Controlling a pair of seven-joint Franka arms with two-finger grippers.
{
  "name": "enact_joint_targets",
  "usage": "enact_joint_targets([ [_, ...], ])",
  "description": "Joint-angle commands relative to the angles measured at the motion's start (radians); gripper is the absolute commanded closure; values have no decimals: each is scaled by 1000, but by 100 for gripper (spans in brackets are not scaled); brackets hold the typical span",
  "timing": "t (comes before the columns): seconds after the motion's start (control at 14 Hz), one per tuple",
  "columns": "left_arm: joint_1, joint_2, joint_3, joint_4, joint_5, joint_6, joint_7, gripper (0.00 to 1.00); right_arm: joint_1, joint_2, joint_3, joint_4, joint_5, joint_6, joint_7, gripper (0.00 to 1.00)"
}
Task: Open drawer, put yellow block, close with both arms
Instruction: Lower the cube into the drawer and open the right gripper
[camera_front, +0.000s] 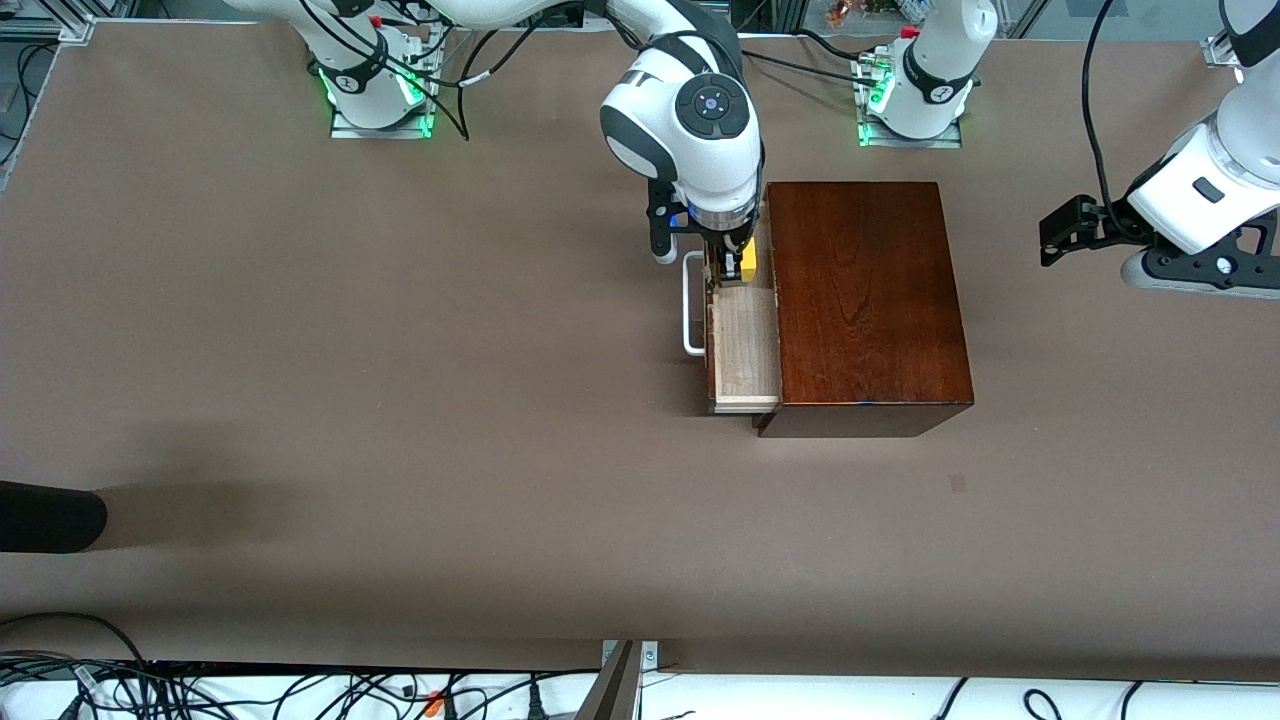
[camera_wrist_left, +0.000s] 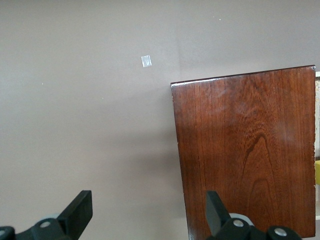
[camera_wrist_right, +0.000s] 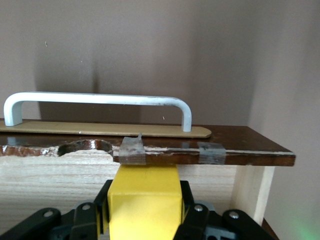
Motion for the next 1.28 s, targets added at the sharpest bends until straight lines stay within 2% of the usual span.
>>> enact_joint_targets([
  [0.0, -1, -13, 3, 3, -21, -15, 3, 0, 14, 30, -7, 35, -5, 17, 27, 100],
  [0.5, -1, -13, 3, 3, -21, -15, 3, 0, 20, 56, -7, 21, -5, 48, 87, 100],
  [0.57, -1, -13, 3, 3, -21, -15, 3, 0, 22, 56, -7, 21, -4, 48, 84, 54],
  [0.64, -1, -13, 3, 3, -21, -15, 3, 0, 22, 57, -7, 22, -5, 48, 84, 1],
  [1.0, -1, -13, 3, 3, -21, -15, 3, 0, 14, 30, -11, 32, -11, -20, 76, 0],
  [1.21, -3, -14, 1, 5, -23, -15, 4, 0, 3, -47, -8, 45, -5, -97, 75, 0],
])
